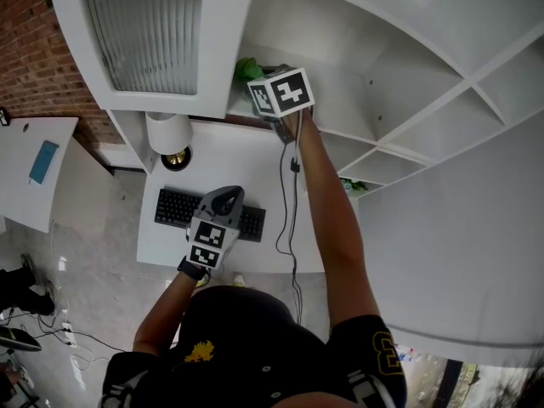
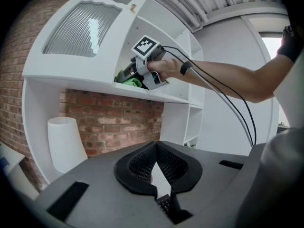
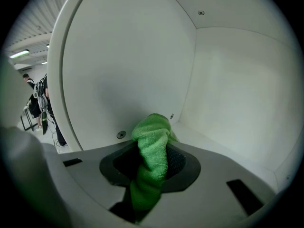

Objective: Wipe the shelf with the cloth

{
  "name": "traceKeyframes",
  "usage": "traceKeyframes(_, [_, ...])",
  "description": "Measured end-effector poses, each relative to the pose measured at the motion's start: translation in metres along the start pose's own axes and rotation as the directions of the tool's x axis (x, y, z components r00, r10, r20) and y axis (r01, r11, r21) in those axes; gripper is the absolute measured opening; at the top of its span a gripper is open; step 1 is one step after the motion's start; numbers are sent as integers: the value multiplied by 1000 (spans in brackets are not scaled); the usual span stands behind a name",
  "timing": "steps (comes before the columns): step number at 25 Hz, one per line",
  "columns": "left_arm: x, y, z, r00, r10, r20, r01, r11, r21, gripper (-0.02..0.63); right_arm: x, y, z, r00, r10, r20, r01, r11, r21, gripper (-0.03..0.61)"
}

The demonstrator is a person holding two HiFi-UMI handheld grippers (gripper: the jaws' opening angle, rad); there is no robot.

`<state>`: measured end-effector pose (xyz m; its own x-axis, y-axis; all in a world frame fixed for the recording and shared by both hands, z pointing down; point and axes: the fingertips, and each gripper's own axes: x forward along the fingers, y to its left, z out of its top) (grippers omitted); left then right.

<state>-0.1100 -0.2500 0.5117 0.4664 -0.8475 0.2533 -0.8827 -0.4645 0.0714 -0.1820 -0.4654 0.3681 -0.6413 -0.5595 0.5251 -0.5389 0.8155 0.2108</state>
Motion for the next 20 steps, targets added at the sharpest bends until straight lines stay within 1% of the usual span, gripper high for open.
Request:
traceKeyframes(3, [-2, 0, -1, 1000, 6, -2, -6, 1000, 1, 17, -1, 0, -2, 1000, -3, 1, 3, 1000, -1, 100])
traceKeyframes(5, [-2, 0, 1, 1000, 7, -1, -7, 1000, 2, 17, -2, -3, -4, 1000, -24, -14, 23, 1000, -15, 100])
traceKeyframes(7, [-3, 0, 2, 1000, 6, 2, -6, 1000, 2, 17, -8, -16, -14, 996, -79, -45, 77, 996, -47, 100])
traceKeyframes(9, [-3, -3, 1, 1000, 1, 2, -1, 1000, 3, 17, -20, -37, -28, 989, -137, -61, 134, 989, -55, 99])
traceKeyframes(13, [3, -17, 0, 999, -33, -1, 33, 999, 10, 17, -52, -85, -61, 970, -224, -89, 224, 974, -9, 98])
traceKeyframes(20, [19, -63, 0, 992, -125, -15, 126, 991, 38, 17, -99, -145, -105, 936, -323, -142, 336, 939, 70, 98])
